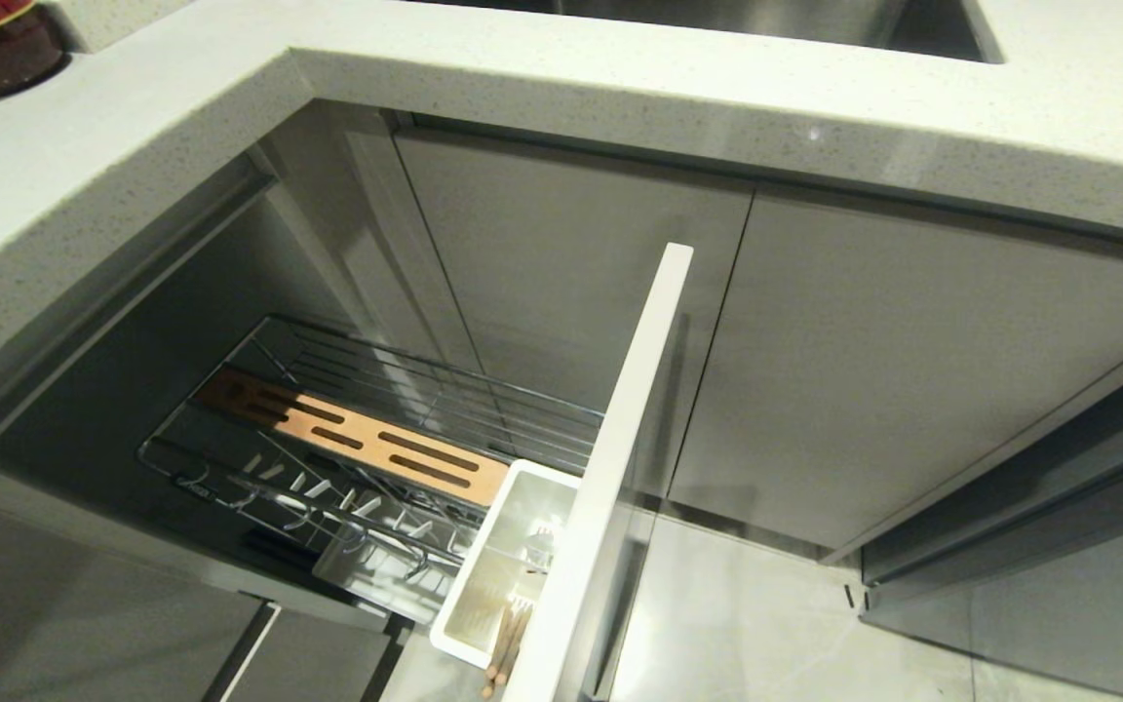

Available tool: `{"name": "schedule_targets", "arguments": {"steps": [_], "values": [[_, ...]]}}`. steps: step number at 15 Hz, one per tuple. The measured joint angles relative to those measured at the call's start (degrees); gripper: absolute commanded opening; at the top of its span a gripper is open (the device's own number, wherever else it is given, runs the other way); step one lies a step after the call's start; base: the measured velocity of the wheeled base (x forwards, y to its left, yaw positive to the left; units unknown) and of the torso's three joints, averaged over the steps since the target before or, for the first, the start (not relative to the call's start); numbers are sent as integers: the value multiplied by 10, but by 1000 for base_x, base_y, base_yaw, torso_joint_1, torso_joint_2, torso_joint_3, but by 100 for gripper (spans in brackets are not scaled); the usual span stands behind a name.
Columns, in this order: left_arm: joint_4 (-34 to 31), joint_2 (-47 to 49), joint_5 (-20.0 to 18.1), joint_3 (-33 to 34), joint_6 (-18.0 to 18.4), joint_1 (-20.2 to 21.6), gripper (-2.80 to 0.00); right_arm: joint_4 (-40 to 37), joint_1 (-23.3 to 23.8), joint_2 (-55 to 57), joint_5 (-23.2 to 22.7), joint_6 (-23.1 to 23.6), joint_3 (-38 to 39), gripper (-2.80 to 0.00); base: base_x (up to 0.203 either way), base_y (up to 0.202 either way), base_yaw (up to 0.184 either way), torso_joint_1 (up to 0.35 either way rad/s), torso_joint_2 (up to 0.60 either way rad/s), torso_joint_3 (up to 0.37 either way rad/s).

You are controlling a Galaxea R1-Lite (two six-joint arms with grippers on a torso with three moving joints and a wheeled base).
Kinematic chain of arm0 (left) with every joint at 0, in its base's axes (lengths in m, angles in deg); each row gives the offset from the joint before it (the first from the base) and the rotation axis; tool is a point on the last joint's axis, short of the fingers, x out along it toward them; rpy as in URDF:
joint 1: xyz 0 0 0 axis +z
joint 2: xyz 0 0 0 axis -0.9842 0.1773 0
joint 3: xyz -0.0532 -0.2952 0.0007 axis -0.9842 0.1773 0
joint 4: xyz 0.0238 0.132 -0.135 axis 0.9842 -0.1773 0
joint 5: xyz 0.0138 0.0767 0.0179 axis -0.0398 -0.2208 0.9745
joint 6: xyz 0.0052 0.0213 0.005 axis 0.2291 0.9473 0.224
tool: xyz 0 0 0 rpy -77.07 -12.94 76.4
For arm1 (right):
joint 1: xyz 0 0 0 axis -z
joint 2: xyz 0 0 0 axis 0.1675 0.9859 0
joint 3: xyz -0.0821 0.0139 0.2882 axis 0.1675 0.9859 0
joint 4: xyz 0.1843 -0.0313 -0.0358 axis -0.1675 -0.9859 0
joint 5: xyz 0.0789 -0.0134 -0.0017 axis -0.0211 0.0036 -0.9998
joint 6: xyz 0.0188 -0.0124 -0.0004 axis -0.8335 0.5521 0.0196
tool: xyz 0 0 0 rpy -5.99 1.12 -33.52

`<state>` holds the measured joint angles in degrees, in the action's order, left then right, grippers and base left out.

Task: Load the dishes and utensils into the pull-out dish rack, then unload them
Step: Take the chopsticks out of the cupboard

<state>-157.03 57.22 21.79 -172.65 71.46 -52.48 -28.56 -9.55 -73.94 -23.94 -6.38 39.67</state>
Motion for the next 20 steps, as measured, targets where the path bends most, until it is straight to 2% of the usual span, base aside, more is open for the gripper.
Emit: {"name": "schedule_targets", "arguments": {"steps": [8,20], "values": [[45,76,-1,-26,-1,0,-280,0,0,0,0,0,0,-280,0,0,0,0,0,0],[44,115,0,-34,-1,2,-280,0,0,0,0,0,0,-280,0,0,0,0,0,0]]}}
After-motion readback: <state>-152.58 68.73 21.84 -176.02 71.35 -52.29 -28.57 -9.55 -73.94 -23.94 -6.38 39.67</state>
